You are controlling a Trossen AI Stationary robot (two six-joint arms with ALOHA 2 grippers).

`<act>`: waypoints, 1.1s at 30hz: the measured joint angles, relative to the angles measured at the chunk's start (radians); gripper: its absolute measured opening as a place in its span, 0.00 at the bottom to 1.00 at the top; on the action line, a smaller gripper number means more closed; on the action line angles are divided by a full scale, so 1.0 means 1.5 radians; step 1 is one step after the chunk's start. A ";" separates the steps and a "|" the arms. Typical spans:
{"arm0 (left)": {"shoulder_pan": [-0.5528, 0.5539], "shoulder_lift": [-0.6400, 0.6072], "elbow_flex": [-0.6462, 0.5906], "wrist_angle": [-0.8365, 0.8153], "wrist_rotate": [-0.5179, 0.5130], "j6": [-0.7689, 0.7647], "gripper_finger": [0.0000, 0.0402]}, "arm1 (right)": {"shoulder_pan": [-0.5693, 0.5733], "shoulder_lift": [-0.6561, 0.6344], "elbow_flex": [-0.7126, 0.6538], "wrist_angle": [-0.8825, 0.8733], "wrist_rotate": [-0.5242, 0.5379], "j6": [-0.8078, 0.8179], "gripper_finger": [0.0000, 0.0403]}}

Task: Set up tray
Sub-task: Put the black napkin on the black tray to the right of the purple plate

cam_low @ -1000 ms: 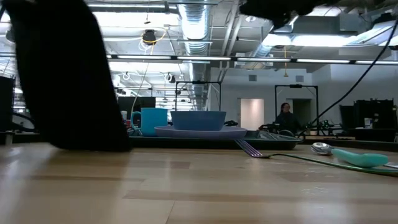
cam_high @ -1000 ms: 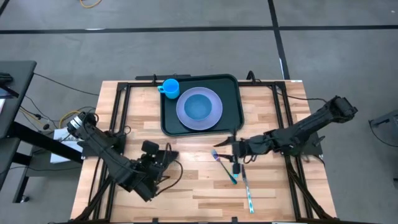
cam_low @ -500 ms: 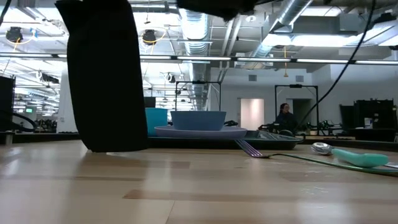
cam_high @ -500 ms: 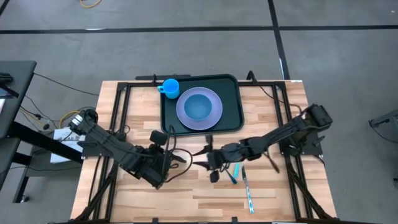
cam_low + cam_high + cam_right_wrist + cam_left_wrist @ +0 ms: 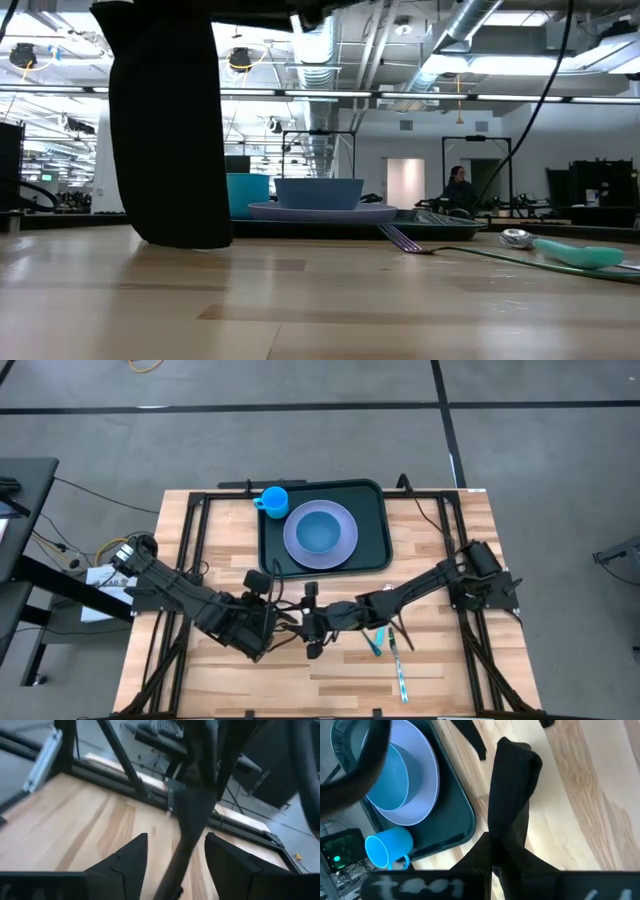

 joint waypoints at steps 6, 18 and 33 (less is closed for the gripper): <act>0.000 0.000 0.000 0.002 -0.001 0.000 0.00 | -0.015 0.018 0.025 0.006 0.005 0.005 0.48; 0.004 0.000 0.000 0.003 -0.010 -0.001 0.08 | -0.055 0.010 0.025 -0.029 -0.067 0.054 0.02; 0.004 -0.002 0.267 -0.025 0.031 -0.072 0.33 | -0.045 -0.073 0.024 -0.170 0.000 0.072 0.00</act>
